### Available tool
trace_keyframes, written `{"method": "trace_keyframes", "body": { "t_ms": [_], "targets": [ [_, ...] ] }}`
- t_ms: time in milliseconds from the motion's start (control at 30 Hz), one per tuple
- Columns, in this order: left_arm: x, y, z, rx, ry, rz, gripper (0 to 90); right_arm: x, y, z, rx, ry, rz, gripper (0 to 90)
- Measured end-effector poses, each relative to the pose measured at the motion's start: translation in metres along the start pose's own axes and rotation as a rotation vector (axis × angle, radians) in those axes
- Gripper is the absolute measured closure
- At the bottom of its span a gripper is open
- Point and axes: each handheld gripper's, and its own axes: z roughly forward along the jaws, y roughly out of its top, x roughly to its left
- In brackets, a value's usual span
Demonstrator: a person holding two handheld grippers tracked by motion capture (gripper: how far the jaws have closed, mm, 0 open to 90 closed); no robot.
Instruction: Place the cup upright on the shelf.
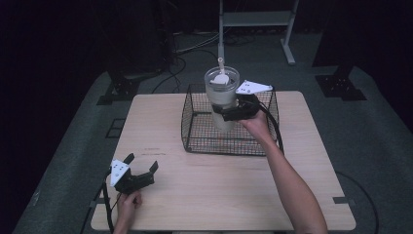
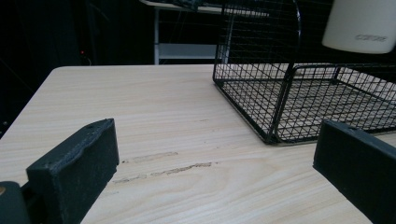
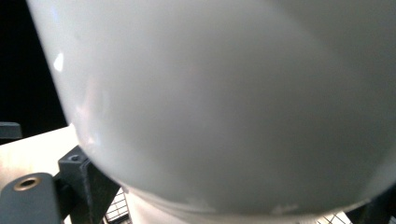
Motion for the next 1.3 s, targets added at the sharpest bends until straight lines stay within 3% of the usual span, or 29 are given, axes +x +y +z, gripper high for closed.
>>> {"method": "trace_keyframes", "body": {
  "t_ms": [167, 367, 433, 533, 600, 800, 1300],
  "targets": [
    [0.0, 0.0, 0.0, 0.0, -0.004, 0.003, 0.0, -0.006, 0.003, 0.018, 0.051, -0.011, 0.008, 8.7],
    [0.0, 0.0, -0.001, -0.004, -0.009, 0.004, 0.0, -0.013, 0.002, 0.032, 0.067, -0.005, 0.024, 8.4],
    [0.0, 0.0, -0.001, -0.006, -0.01, 0.005, 0.0, -0.021, 0.0, 0.04, 0.068, 0.019, 0.032, 8.4],
    [0.0, 0.0, -0.001, -0.005, -0.013, 0.007, 0.0, -0.023, -0.005, 0.047, 0.072, -0.003, 0.032, 8.4],
    [0.0, 0.0, -0.001, -0.006, -0.016, 0.009, 0.0, -0.025, -0.009, 0.051, 0.089, -0.011, 0.033, 8.4],
    [0.0, 0.0, -0.001, -0.012, -0.019, 0.007, 0.0, -0.033, -0.022, 0.06, 0.114, -0.004, 0.105, 8.3],
    [0.002, -0.001, -0.003, -0.029, -0.033, -0.006, 0.0, -0.038, -0.043, 0.08, 0.181, -0.016, 0.116, 8.2]
  ]
}}
